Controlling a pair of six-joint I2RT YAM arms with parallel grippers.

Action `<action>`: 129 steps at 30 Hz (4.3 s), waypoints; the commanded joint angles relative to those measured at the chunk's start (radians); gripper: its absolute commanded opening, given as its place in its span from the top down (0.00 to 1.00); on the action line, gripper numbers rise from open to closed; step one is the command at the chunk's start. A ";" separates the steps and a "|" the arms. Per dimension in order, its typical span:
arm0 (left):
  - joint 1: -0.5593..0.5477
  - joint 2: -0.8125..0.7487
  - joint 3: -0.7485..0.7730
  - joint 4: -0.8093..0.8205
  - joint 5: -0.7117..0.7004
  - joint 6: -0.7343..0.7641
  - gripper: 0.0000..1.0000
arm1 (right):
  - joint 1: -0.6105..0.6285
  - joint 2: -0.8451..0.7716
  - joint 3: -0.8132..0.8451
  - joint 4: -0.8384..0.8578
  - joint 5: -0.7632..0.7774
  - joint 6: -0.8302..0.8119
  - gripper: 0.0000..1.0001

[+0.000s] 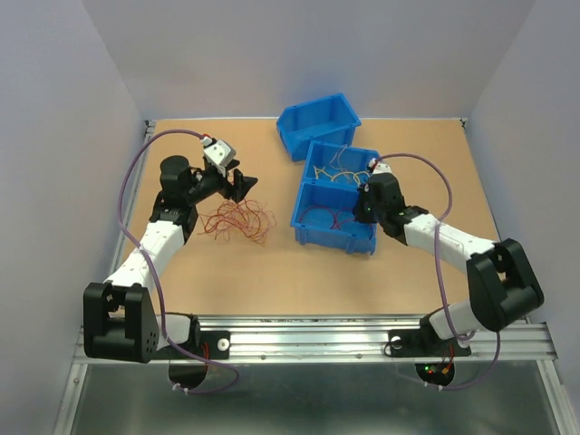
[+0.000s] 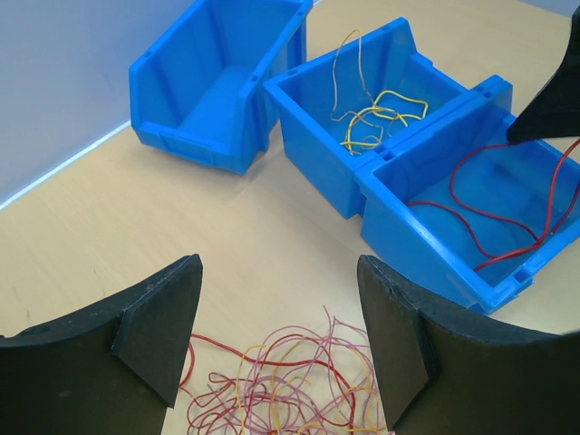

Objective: Untangle the cables

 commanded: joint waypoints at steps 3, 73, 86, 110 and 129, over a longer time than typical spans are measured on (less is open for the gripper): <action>-0.006 -0.005 0.050 0.027 -0.001 0.013 0.20 | 0.037 0.175 0.079 0.042 -0.045 -0.019 0.99; 0.110 0.490 0.348 -0.301 -0.507 0.060 0.41 | 0.052 -0.041 0.018 0.353 -0.323 -0.144 0.41; 0.110 0.577 0.394 -0.351 -0.478 0.070 0.57 | 0.053 -0.040 -0.011 0.372 -0.321 -0.140 0.41; 0.081 -0.033 0.326 -0.408 -0.196 0.192 1.00 | 0.067 0.098 -0.016 0.769 -0.830 -0.094 0.43; -0.137 -0.176 0.655 -0.574 -0.179 0.067 1.00 | 0.314 0.292 0.274 0.875 -0.775 -0.263 0.27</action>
